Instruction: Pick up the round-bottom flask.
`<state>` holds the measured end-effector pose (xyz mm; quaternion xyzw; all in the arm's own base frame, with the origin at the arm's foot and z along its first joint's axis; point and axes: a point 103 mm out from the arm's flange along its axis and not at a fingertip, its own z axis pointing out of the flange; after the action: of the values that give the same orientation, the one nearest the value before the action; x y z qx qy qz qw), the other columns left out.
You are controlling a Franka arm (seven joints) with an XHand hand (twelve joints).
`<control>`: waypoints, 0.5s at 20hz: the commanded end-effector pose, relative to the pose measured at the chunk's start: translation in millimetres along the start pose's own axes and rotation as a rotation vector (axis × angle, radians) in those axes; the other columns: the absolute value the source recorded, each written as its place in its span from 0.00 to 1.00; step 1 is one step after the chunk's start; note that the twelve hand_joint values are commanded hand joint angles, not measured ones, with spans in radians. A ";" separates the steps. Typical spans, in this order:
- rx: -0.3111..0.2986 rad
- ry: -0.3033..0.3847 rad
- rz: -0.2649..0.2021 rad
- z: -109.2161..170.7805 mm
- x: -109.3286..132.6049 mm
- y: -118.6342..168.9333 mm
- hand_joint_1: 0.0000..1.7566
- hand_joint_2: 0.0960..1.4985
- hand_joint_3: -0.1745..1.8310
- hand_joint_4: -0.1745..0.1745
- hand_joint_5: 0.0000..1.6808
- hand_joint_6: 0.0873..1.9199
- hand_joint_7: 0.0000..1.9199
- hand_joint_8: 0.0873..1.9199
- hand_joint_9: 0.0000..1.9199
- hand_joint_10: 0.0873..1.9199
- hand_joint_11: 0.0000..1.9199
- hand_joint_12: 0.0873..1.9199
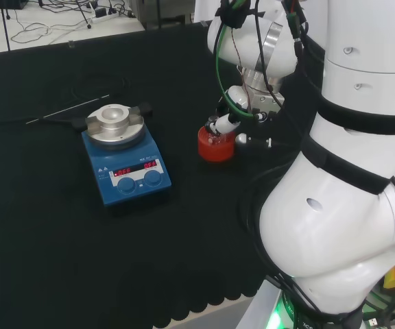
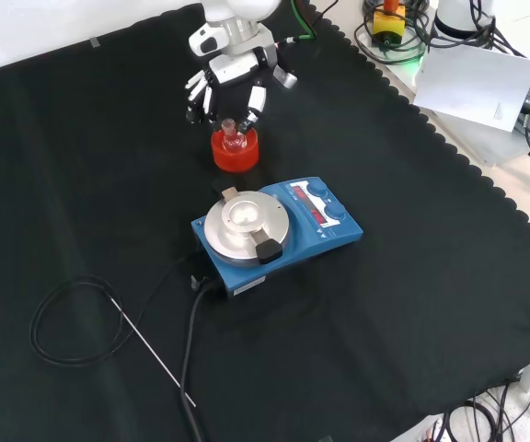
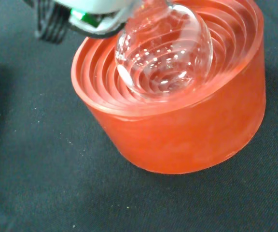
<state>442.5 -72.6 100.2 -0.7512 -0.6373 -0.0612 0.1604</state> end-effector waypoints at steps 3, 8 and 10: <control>-0.027 -0.009 0.009 -7.0 0.4 -0.7 0.64 0.43 0.41 0.67 0.70 0.40 0.30 0.32 0.39 0.26 0.18 0.68; -0.031 0.000 0.014 -14.4 -1.5 -2.9 0.65 0.41 0.45 0.59 0.70 0.43 0.30 0.32 0.39 0.26 0.18 0.68; -0.034 0.013 0.015 -18.1 -0.9 -4.3 0.65 0.40 0.45 0.58 0.70 0.43 0.30 0.32 0.39 0.26 0.18 0.68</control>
<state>442.5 -77.0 113.0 -0.7574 -0.6322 -0.0697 0.1478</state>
